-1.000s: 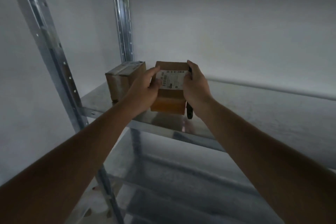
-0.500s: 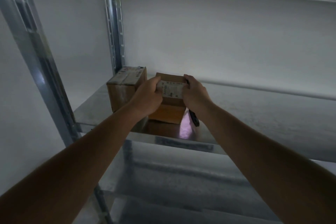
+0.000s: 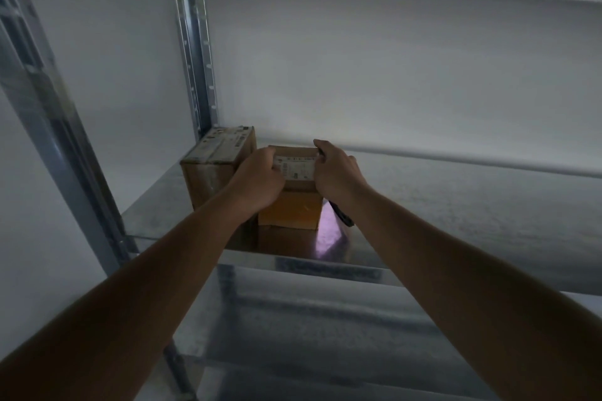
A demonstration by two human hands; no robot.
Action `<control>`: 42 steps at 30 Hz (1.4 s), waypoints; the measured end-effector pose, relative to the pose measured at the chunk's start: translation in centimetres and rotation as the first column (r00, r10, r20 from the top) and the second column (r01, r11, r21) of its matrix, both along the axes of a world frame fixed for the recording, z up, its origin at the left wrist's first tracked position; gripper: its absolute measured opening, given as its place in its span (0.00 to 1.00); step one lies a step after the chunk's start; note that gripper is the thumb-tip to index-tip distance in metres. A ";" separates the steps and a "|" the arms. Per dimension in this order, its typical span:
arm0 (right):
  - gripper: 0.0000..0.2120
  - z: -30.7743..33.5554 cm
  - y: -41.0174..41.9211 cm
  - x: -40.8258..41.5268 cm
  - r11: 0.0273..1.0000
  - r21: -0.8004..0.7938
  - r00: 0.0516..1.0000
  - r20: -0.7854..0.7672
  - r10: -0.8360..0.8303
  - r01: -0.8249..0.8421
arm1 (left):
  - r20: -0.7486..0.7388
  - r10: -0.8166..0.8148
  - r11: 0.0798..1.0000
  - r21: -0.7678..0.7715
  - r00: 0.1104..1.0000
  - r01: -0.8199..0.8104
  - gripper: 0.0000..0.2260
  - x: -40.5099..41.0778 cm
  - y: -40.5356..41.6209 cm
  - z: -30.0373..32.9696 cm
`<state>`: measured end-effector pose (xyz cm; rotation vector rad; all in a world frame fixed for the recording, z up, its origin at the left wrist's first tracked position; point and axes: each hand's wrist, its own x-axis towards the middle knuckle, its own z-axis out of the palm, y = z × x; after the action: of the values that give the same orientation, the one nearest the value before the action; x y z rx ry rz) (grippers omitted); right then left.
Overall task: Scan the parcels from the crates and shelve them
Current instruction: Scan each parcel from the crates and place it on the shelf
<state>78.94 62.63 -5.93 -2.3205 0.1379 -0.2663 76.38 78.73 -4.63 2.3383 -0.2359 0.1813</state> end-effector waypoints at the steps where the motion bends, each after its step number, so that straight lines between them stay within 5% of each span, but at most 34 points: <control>1: 0.24 0.0 0.1 0.0 1.000 0.007 1.000 -0.001 0.000 0.000 | -0.003 0.007 1.000 0.015 1.000 -0.007 0.13 0.0 0.0 0.1; 9: 0.25 1.1 -2.1 -1.3 0.998 -0.061 0.999 0.052 -0.006 0.009 | 0.178 0.011 0.957 0.282 0.984 -0.062 0.24 -1.5 -1.4 1.5; 21: 0.24 3.6 -11.4 -11.9 0.863 -0.465 0.980 0.119 -0.158 0.196 | 0.262 -0.374 0.849 0.483 0.890 0.215 0.23 -4.5 -9.8 3.8; 42: 0.21 1.7 -45.7 -39.2 0.653 -0.508 0.818 0.222 -0.531 0.562 | 0.269 -0.732 0.658 0.518 0.627 0.546 0.26 -24.5 -48.6 2.8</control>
<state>39.72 16.89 -4.26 -2.7928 0.8569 -0.7635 51.89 30.14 -1.79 2.3781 -1.4800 0.3438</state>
